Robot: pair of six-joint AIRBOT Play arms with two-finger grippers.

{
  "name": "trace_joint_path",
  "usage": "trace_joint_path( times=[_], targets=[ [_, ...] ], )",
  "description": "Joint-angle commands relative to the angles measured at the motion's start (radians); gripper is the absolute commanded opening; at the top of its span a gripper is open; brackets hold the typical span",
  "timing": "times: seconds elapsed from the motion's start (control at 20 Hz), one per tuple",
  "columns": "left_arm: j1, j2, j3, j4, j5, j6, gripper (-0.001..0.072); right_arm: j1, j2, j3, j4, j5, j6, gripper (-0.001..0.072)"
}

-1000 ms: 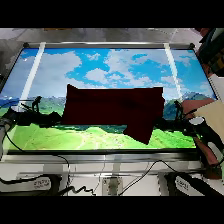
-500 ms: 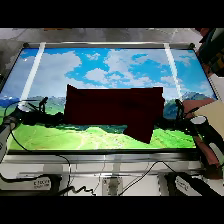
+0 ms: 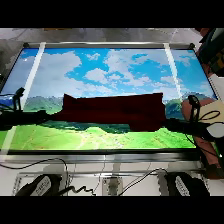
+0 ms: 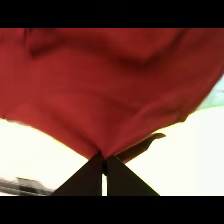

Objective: Fold the clothes and pants, and hang the long-sleeved shirts on hangers.

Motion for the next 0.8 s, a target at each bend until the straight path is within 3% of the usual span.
trace_joint_path(
  times=[0.0,0.2,0.5,0.55,0.65,0.7,0.75],
  targets=[
    [0.056,0.204,-0.076,0.006,0.071,-0.064,0.0029,0.0,0.177,-0.002,-0.046,0.034,0.18,0.0009],
    [-0.033,0.169,-0.157,-0.069,0.253,-0.101,0.0028,0.0,0.071,-0.003,0.053,-0.198,0.22,0.0008],
    [-0.214,-0.109,-0.16,-0.164,0.526,-0.101,0.0029,0.0,-0.378,0.021,0.15,-0.464,0.219,0.001],
    [-0.226,-0.148,-0.159,-0.192,0.544,-0.1,0.0064,0.0,-0.438,0.038,0.153,-0.471,0.218,0.001],
    [-0.23,-0.201,-0.145,-0.2,0.549,-0.071,0.0604,0.0,-0.523,0.084,0.153,-0.441,0.192,0.0041],
    [-0.227,-0.206,-0.14,-0.196,0.549,-0.065,0.0708,0.0,-0.541,0.106,0.152,-0.424,0.142,0.019],
    [-0.217,-0.204,-0.132,-0.187,0.548,-0.058,0.071,0.0,-0.543,0.125,0.15,-0.422,0.085,0.0458]
  ],
)
